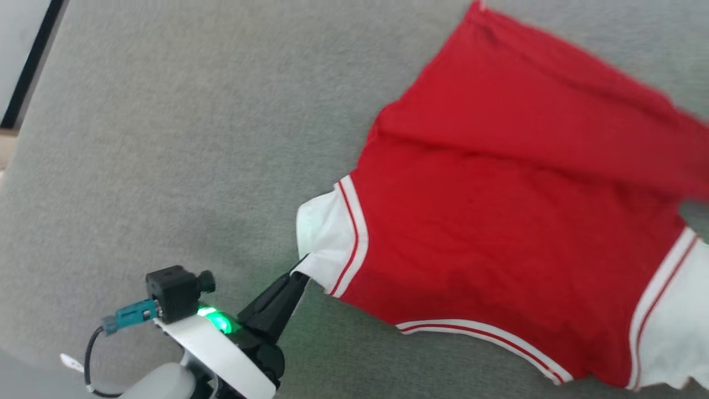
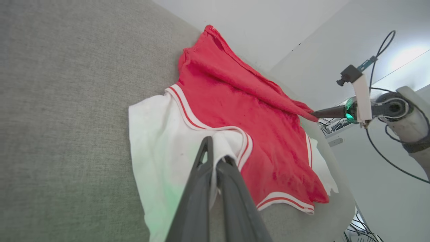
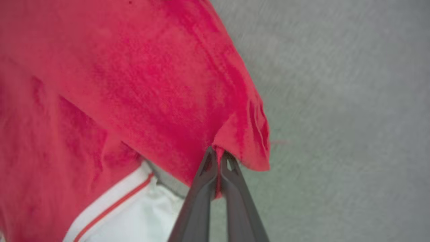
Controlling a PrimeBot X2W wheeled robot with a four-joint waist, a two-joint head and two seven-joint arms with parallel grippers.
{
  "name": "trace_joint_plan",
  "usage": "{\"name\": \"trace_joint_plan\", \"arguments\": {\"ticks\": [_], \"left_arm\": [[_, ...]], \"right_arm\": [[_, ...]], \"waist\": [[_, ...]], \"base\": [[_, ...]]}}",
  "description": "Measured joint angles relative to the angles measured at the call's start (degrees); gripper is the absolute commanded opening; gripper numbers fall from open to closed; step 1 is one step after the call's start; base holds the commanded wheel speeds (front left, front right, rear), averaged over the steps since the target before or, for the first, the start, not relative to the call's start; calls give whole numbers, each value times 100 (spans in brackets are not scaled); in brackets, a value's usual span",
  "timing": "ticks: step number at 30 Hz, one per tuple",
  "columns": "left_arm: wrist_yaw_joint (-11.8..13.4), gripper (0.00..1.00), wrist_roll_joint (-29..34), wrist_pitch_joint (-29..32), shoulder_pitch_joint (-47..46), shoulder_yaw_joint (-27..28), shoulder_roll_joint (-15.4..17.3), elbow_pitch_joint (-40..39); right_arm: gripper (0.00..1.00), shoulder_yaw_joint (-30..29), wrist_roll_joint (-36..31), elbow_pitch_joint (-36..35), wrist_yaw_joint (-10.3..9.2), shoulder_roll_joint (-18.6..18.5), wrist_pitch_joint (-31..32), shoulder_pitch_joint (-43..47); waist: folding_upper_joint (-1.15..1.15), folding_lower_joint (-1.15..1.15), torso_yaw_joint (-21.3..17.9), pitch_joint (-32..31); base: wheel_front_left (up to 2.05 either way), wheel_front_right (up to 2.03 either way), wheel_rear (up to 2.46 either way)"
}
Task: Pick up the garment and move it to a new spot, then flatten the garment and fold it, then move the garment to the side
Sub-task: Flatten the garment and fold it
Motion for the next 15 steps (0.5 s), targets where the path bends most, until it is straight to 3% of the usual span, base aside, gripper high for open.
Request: {"name": "trace_joint_plan", "arguments": {"ticks": [7,15], "left_arm": [[132,0,-4,1,214,71,145,-3],[191,0,-2,1,401,246,164,15]], "right_arm": [[0,-497,417,-1402,0,-44,149,2326],[0,-569,-56,-2570,0,658,326,4253]], "waist": [[0,0,-332,-330],[0,0,-447,-480]], "base": [[0,0,0],[0,0,0]]}}
